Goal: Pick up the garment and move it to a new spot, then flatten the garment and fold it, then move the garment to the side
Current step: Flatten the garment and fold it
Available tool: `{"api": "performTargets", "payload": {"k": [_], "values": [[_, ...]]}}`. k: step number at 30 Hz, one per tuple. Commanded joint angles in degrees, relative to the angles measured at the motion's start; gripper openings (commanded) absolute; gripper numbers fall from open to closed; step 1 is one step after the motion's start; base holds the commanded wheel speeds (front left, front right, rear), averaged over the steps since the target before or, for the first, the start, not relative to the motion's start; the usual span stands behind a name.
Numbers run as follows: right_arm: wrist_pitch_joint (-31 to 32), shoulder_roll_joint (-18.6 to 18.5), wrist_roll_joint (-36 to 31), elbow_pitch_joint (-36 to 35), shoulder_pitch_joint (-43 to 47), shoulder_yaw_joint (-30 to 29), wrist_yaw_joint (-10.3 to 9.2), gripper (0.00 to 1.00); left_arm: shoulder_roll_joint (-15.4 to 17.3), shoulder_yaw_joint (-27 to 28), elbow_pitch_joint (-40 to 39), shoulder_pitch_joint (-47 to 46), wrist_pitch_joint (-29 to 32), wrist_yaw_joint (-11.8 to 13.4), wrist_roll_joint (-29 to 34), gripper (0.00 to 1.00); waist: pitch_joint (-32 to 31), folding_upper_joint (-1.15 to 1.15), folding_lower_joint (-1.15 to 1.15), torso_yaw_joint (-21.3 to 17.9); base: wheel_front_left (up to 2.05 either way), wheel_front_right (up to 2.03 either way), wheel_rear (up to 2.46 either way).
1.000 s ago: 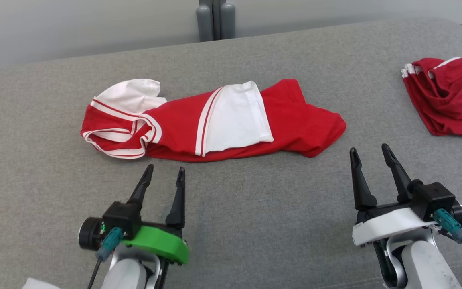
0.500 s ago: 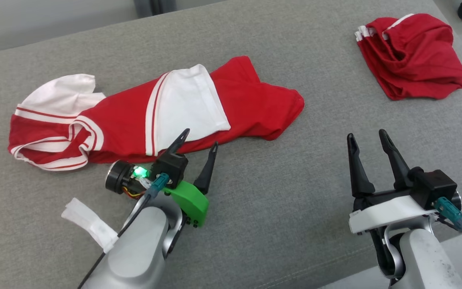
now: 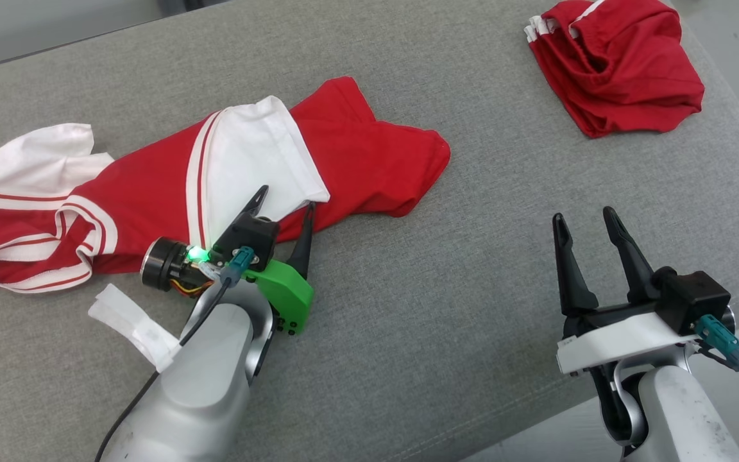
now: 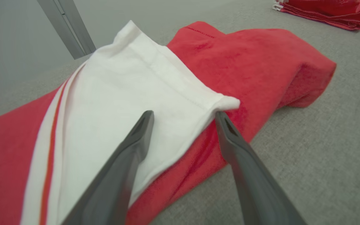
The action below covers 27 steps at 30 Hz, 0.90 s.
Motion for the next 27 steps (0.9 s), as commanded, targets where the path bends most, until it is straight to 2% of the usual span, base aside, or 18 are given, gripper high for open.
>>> {"api": "performTargets", "payload": {"k": [1, 3, 7, 8, 9, 11, 12, 13, 14, 15, 18, 22, 24, 26, 27], "values": [[-0.2, -0.1, 0.6, 0.0, -0.1, 0.1, -0.09, 1.00, 0.4, 0.2, -0.8, -0.9, -0.3, 0.4, -0.3, 1.00, -0.1, 0.00, 0.00, 0.1, 0.00, 0.00, 0.00], [-0.2, -0.1, 0.6, 0.0, 0.1, 0.2, -0.09, 1.00, 0.4, 0.3, -1.6, -0.5, -0.3, 0.5, -0.4, 0.98, -0.3, 0.00, 0.00, 0.1, 0.00, 0.00, 0.00], [-0.2, -0.1, 0.6, 0.2, 0.3, 0.6, -0.09, 1.00, 0.4, -0.4, -1.4, -0.1, -0.3, 0.6, 0.4, 0.45, -0.6, 0.00, 0.00, -0.1, 0.00, 0.00, 0.00], [-0.2, -0.1, 0.6, 0.2, 0.4, 0.6, -0.09, 1.00, 0.3, -0.6, -1.2, -0.1, -0.3, 0.3, 0.5, 0.38, -0.7, 0.00, 0.00, -0.2, 0.00, 0.00, 0.00], [-0.2, -0.1, 0.6, 0.3, 0.4, 0.7, -0.09, 1.00, 0.4, -1.1, -0.7, -0.2, -0.2, -0.2, 0.8, 0.35, -0.7, 0.00, 0.00, -0.3, 0.00, 0.00, 0.00], [-0.2, -0.1, 0.6, 0.3, 0.5, 0.7, -0.09, 1.00, 0.4, -1.8, 0.0, -0.4, -0.2, -0.9, 1.1, 0.36, -0.7, 0.00, 0.00, -0.5, 0.00, 0.00, 0.00], [-0.2, -0.1, 0.6, 0.3, 0.5, 0.7, -0.09, 1.00, 0.4, -2.1, 0.1, -0.5, -0.2, -1.2, 1.1, 0.44, -0.7, 0.00, 0.00, -0.5, 0.00, 0.00, 0.00], [-0.2, -0.1, 0.6, 0.3, 0.6, 0.6, -0.09, 1.00, 0.4, -2.2, 0.0, -0.5, -0.2, -1.3, 1.0, 0.75, -0.7, 0.00, 0.00, -0.6, 0.00, 0.00, 0.00], [-0.2, -0.1, 0.6, 0.3, 0.6, 0.5, -0.09, 1.00, 0.4, -2.4, -0.2, -0.6, -0.2, -1.3, 0.9, 0.99, -0.6, 0.00, 0.00, -0.6, 0.00, 0.00, 0.00], [-0.2, -0.1, 0.6, 0.2, 0.6, 0.4, -0.09, 1.00, 0.4, -2.5, -0.4, -0.5, -0.2, -1.5, 0.9, 1.00, -0.6, 0.00, 0.00, -0.7, 0.00, 0.00, 0.00], [-0.2, -0.1, 0.6, 0.2, 0.5, 0.3, -0.09, 1.00, 0.4, -3.1, -0.3, -0.3, -0.2, -1.8, 1.1, 1.00, -0.4, 0.00, 0.00, -0.7, 0.00, 0.00, 0.00], [-0.2, -0.1, 0.9, 0.2, 0.2, 0.5, -0.09, 1.00, 0.4, -2.5, 0.5, -1.1, -0.2, -0.2, 1.0, 1.00, -0.2, 0.00, 0.00, -0.9, 0.00, 0.00, 0.00], [-0.2, -0.1, 1.0, 0.2, 0.0, 0.7, -0.09, 1.00, 0.4, -2.2, 0.8, -1.5, -0.2, 0.4, 0.8, 0.89, 0.0, 0.00, 0.00, -1.0, 0.00, 0.00, 0.00], [-0.2, -0.1, 1.1, 0.2, 0.0, 0.7, -0.09, 1.00, 0.5, -2.2, 1.4, -1.7, -0.2, 0.8, 0.9, 0.67, 0.1, 0.00, 0.00, -1.1, 0.00, 0.00, 0.00], [-0.2, -0.1, 1.1, 0.3, -0.1, 0.7, -0.09, 1.00, 0.6, -2.2, 1.9, -1.8, -0.2, 0.8, 1.1, 0.50, 0.1, 0.00, 0.00, -1.2, 0.00, 0.00, 0.00]]}}
